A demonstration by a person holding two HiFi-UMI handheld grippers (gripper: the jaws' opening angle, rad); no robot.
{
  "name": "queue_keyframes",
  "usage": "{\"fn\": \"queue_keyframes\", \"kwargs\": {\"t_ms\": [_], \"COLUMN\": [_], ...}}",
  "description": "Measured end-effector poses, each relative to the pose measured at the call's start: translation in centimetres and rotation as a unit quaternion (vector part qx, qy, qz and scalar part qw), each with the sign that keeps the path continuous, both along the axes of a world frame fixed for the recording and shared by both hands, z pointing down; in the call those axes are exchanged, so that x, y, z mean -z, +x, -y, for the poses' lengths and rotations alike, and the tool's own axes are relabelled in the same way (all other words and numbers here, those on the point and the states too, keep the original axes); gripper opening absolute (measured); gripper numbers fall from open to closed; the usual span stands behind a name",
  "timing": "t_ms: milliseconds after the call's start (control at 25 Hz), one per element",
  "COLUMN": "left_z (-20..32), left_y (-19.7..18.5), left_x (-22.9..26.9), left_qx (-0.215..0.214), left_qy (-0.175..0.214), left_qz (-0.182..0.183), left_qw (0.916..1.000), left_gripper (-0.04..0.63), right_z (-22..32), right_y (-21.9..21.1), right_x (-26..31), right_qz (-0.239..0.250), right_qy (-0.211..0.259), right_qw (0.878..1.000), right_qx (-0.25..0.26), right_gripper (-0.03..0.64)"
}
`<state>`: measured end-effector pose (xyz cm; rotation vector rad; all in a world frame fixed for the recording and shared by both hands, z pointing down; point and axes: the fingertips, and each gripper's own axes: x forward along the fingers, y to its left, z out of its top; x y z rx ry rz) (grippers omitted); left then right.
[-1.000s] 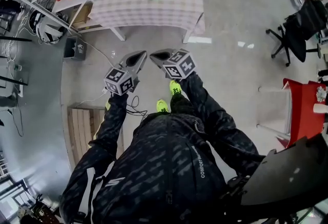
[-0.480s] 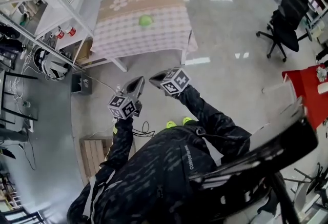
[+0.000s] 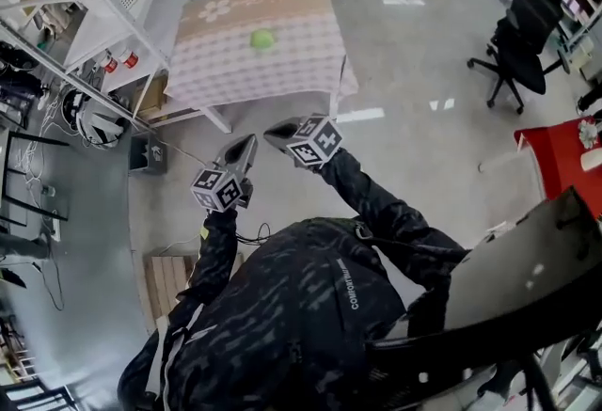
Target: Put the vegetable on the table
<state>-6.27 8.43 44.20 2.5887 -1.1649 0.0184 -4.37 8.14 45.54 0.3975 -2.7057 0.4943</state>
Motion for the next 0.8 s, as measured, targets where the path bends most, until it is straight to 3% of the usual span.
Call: {"fn": "queue_keyframes", "kwargs": {"t_ms": [520, 800], "left_z": [0.2, -2.4], "left_y": [-0.1, -1.0], "left_x": [-0.5, -3.1], "left_qx": [-0.007, -0.001], "left_qy": [0.006, -0.027], "left_qz": [0.003, -0.005], "left_qw": [1.0, 0.9996], "left_gripper": [-0.008, -0.008], "right_z": [-0.9, -3.9], "right_y": [-0.8, -1.8], "right_x": [-0.9, -3.4], "right_qz": [-0.003, -0.011], "right_qy": [0.004, -0.029], "right_qw": [1.0, 0.999], "right_qx": [0.007, 0.012], "right_gripper": [0.002, 0.002]}}
